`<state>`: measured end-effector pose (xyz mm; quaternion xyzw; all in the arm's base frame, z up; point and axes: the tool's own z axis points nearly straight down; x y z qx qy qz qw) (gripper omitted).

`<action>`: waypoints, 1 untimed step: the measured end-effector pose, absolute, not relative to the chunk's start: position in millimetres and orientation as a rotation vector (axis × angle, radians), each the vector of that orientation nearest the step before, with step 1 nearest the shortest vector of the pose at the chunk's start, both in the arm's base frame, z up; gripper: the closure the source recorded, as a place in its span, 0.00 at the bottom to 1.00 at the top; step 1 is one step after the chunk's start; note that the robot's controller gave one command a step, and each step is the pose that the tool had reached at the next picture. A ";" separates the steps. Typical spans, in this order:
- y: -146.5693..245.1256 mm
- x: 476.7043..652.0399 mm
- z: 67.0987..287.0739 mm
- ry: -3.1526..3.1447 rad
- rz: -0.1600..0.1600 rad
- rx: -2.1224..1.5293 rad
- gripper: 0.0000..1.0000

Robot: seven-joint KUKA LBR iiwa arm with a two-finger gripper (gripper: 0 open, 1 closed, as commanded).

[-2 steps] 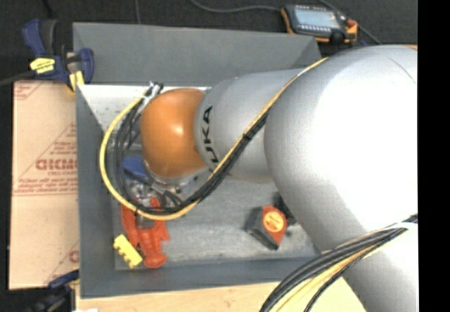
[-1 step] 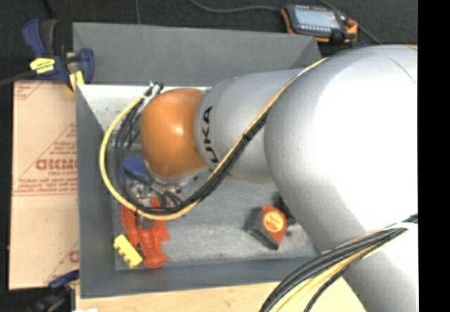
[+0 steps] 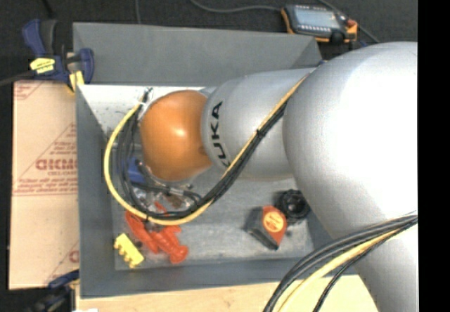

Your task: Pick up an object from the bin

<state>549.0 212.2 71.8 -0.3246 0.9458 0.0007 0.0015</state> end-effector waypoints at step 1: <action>212.1 549.1 71.9 2.970 0.002 -1.016 1.00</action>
Offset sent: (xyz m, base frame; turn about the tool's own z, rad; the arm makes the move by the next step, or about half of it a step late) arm 0.0097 -0.0091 0.0880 -0.0097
